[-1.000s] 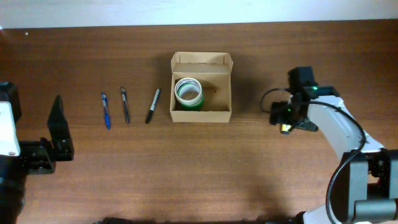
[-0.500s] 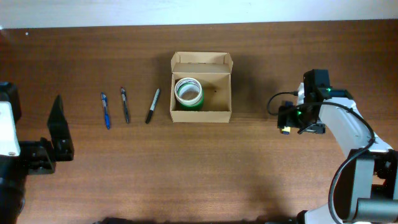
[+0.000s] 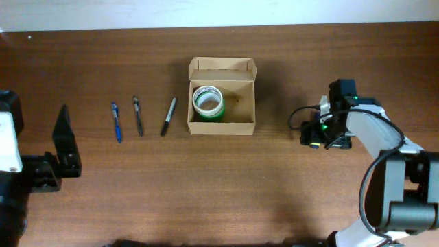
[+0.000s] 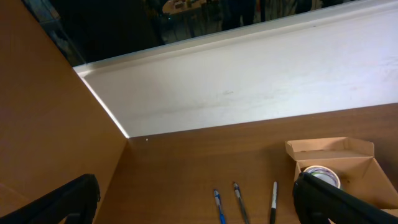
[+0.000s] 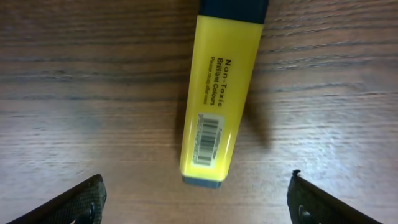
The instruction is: Pack container
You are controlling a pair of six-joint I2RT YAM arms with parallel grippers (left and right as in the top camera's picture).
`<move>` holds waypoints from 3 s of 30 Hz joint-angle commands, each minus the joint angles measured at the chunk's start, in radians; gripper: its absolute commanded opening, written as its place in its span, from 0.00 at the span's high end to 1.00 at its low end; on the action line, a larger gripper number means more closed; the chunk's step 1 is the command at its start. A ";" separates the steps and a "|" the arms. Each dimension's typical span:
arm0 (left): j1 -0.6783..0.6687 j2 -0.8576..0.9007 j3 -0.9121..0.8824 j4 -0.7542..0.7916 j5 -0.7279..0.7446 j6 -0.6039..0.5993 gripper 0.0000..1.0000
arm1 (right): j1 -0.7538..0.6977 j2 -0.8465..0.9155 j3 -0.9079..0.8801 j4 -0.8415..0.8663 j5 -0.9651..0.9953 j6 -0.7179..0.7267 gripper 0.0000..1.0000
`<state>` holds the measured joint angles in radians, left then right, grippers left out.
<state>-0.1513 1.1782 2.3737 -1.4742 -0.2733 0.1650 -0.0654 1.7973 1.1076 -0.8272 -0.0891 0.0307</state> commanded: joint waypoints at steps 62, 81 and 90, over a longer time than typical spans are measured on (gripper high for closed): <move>-0.003 0.007 -0.004 -0.004 0.035 0.009 0.01 | 0.004 0.074 -0.008 0.057 0.051 0.135 0.21; -0.003 0.007 -0.004 0.000 0.035 0.009 0.01 | 0.004 0.075 0.011 0.151 0.086 0.085 0.23; -0.003 0.007 -0.004 0.000 0.035 0.009 0.01 | 0.004 0.077 0.011 0.182 0.086 0.082 0.27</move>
<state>-0.1513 1.1782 2.3737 -1.4769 -0.2466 0.1646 -0.0647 1.8584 1.1072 -0.6487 -0.0231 0.1196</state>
